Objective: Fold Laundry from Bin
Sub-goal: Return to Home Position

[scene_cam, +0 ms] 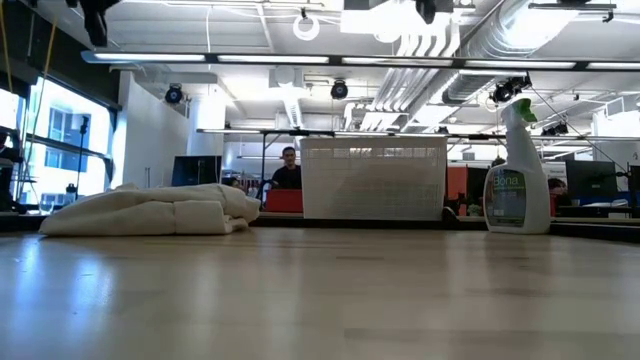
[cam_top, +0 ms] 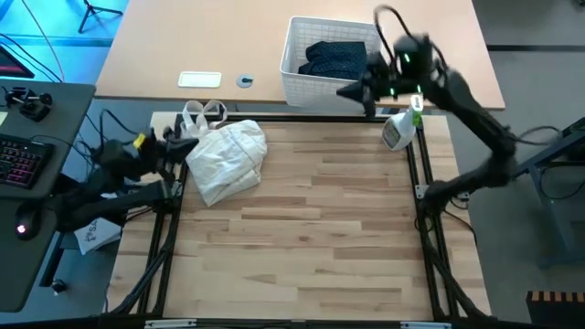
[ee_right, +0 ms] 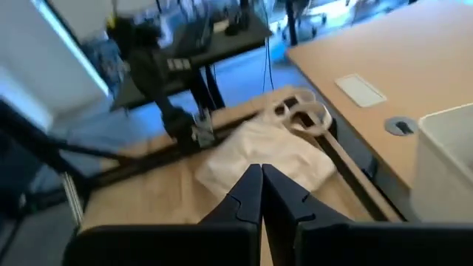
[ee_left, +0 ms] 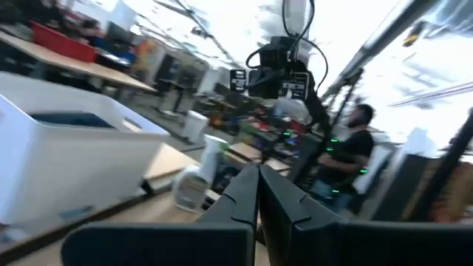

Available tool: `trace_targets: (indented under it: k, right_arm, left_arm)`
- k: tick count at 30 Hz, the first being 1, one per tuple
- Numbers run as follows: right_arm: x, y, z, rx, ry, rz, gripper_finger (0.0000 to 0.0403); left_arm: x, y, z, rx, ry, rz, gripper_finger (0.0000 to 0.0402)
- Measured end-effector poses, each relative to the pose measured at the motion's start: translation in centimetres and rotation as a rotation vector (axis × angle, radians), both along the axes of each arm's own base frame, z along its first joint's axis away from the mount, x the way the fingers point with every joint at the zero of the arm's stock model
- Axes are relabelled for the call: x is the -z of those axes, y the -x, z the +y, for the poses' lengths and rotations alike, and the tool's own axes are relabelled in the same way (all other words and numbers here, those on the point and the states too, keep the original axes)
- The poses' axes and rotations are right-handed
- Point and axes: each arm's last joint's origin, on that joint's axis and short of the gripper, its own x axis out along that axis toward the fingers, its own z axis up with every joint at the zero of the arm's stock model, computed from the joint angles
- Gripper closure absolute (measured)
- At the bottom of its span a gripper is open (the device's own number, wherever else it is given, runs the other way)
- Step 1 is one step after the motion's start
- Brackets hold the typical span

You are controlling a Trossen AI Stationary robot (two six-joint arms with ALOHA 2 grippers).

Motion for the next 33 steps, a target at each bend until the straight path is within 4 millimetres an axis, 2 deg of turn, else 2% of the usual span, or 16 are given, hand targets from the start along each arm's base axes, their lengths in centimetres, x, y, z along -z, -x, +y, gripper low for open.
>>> trace_targets:
  k: [4,6,9,14,19,23,25,33]
  right_arm:
    - [2.0,1.0,4.0,0.082,-0.036,-0.173,0.0403]
    - [2.9,2.0,5.7,0.105,-0.036,-0.269,0.0403]
    - [4.2,4.2,7.9,0.167,-0.041,-0.366,0.0403]
    - [6.8,8.0,10.5,0.228,-0.089,-0.421,0.0403]
    - [8.3,11.5,12.1,0.23,-0.17,-0.499,0.0403]
    - [10.5,13.5,12.8,0.255,-0.37,-0.442,0.0403]
    - [11.6,14.3,13.2,0.234,-0.352,-0.421,0.0403]
    - [14.0,15.9,14.0,0.168,-0.211,-0.555,0.0403]
  left_arm:
    - [2.9,0.0,-0.1,0.03,0.039,-0.011,0.0401]
    - [3.7,0.0,-0.2,0.051,0.025,-0.043,0.0401]
    - [4.9,-0.5,-0.1,0.097,0.0,-0.093,0.0401]
    - [7.4,-2.1,0.3,0.138,0.029,-0.129,0.0401]
    - [10.3,-3.1,0.6,0.124,0.059,-0.113,0.0401]
    - [12.4,-3.8,0.6,0.115,0.06,-0.036,0.0401]
    - [12.9,-3.9,0.5,0.104,0.052,0.015,0.0401]
    - [14.0,-4.8,0.2,0.097,0.106,0.139,0.0401]
